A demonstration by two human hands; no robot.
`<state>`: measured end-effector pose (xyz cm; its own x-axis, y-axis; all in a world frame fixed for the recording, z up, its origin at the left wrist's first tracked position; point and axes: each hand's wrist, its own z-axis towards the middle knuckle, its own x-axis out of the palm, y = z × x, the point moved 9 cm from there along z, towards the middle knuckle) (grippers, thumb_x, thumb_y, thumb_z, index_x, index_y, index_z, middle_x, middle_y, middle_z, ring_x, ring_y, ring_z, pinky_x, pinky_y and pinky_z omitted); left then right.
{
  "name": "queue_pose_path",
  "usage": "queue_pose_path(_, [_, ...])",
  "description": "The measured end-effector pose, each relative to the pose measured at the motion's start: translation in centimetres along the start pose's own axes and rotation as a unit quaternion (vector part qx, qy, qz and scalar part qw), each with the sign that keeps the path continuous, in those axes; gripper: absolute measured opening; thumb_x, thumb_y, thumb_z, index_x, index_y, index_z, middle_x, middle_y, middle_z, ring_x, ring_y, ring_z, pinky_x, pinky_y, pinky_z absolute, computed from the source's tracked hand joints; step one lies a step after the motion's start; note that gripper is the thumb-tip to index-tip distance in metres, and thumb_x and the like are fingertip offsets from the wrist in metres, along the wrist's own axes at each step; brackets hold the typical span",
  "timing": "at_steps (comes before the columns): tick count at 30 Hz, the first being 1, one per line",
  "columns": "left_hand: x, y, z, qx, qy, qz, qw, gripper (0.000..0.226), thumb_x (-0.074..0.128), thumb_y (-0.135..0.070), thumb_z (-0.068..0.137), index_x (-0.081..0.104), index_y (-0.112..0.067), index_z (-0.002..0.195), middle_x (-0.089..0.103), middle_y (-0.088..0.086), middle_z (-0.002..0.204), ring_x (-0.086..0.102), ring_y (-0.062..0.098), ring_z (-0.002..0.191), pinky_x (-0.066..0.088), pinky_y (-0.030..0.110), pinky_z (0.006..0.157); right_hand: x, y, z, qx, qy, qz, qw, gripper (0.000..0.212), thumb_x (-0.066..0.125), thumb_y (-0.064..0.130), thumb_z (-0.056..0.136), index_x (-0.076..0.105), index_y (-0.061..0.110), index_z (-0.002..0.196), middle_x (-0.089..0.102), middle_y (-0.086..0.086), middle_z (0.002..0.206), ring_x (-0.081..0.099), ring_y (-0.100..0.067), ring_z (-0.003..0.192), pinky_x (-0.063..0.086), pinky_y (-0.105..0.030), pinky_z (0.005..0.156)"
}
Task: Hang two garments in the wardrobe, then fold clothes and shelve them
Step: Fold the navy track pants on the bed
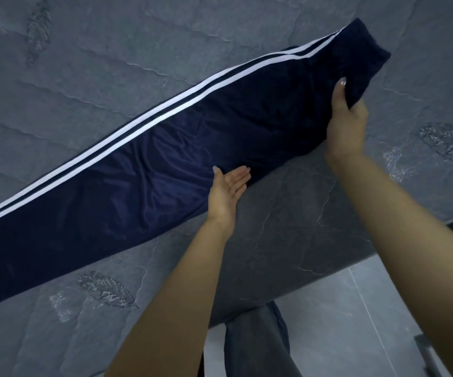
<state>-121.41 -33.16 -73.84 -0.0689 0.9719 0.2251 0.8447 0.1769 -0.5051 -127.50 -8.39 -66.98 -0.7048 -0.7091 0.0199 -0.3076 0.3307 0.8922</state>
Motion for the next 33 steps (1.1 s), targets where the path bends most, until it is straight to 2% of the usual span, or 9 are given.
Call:
queue_pose_path(5, [-3.2,0.3,-0.6,-0.045,0.062,-0.107,0.991,0.065,0.017,-0.06,0.1,0.048,-0.017,0.139,0.058,0.003,0.136,0.052,0.015,0.127,0.033,0.037,0.113,6.0,-1.0,-9.8,-0.139,0.201,-0.213,0.946,0.049,0.048,0.003,0.098,0.038,0.012,0.145,0.045,0.007,0.144,0.04,0.004,0.133,0.027,-0.017,0.114])
queue_pose_path(8, [-5.4,0.2,-1.2,-0.056,0.059,-0.215,0.973,0.06,0.026,-0.063,0.098,0.053,-0.021,0.131,0.056,0.011,0.138,0.054,0.024,0.125,0.035,0.045,0.112,9.3,-5.9,-14.8,-0.213,0.327,-0.422,0.818,0.067,0.048,-0.002,0.093,0.024,0.02,0.151,0.024,-0.001,0.158,0.022,-0.015,0.147,0.011,-0.044,0.122])
queue_pose_path(11, [-7.4,-0.6,-2.0,-0.051,0.041,-0.279,0.958,0.071,0.037,-0.07,0.091,0.05,-0.018,0.137,0.056,0.014,0.137,0.058,0.03,0.122,0.044,0.05,0.105,10.3,-10.8,-17.2,-0.202,0.389,-0.544,0.716,0.07,0.042,-0.003,0.095,0.013,0.021,0.153,0.006,-0.004,0.163,0.006,-0.02,0.15,-0.004,-0.047,0.121])
queue_pose_path(13, [-8.8,-1.3,-2.4,-0.029,0.009,-0.24,0.97,0.083,0.046,-0.076,0.082,0.041,-0.021,0.144,0.053,0.009,0.142,0.054,0.027,0.126,0.042,0.05,0.107,10.5,-11.8,-18.3,-0.182,0.422,-0.53,0.713,0.074,0.04,-0.012,0.09,0.012,0.016,0.153,0.004,-0.006,0.162,0.003,-0.021,0.15,-0.007,-0.044,0.121])
queue_pose_path(16, [-9.9,-1.8,-2.9,-0.017,-0.054,-0.105,0.993,0.095,0.073,-0.062,0.074,0.022,-0.033,0.149,0.045,0.001,0.146,0.05,0.019,0.127,0.045,0.047,0.105,9.9,-10.1,-17.9,-0.193,0.398,-0.484,0.755,0.076,0.041,-0.022,0.082,0.023,0.006,0.15,0.014,-0.012,0.159,0.01,-0.025,0.149,-0.003,-0.038,0.122])
queue_pose_path(19, [-10.1,-3.6,-2.9,0.065,-0.096,0.069,0.991,0.104,0.078,-0.036,0.08,0.005,-0.025,0.154,0.034,-0.014,0.14,0.042,0.004,0.123,0.036,0.017,0.103,8.2,-8.3,-16.4,-0.215,0.338,-0.504,0.765,0.079,0.045,-0.022,0.077,0.029,0.004,0.15,0.02,-0.013,0.159,0.015,-0.027,0.148,0.007,-0.046,0.123])
queue_pose_path(21, [-10.4,-4.7,-2.9,0.084,-0.106,0.078,0.988,0.089,0.072,-0.024,0.088,0.012,-0.017,0.154,0.037,-0.012,0.137,0.043,0.003,0.117,0.035,0.008,0.095,7.3,-7.7,-15.5,-0.222,0.317,-0.546,0.743,0.083,0.051,-0.017,0.076,0.027,0.007,0.151,0.018,-0.011,0.16,0.013,-0.027,0.149,0.007,-0.046,0.123])
queue_pose_path(26, [-14.8,-7.5,-5.5,0.11,-0.022,0.043,0.993,0.063,0.07,-0.026,0.09,0.04,-0.025,0.145,0.055,-0.008,0.138,0.054,0.009,0.123,0.041,0.034,0.109,6.6,-7.8,-15.2,-0.269,0.288,-0.642,0.658,0.083,0.065,0.014,0.089,0.015,0.017,0.155,0.007,-0.006,0.163,0.005,-0.025,0.15,0.006,-0.047,0.122])
queue_pose_path(33, [-36.5,-11.7,-13.0,0.128,-0.117,0.009,0.985,0.044,0.07,-0.015,0.086,0.059,-0.018,0.129,0.069,0.002,0.121,0.065,0.019,0.111,0.055,0.03,0.086,14.8,-11.2,-20.4,-0.331,0.338,-0.621,0.625,0.074,0.07,0.015,0.087,0.032,0.013,0.151,0.022,-0.013,0.159,0.024,-0.034,0.145,0.022,-0.055,0.117])
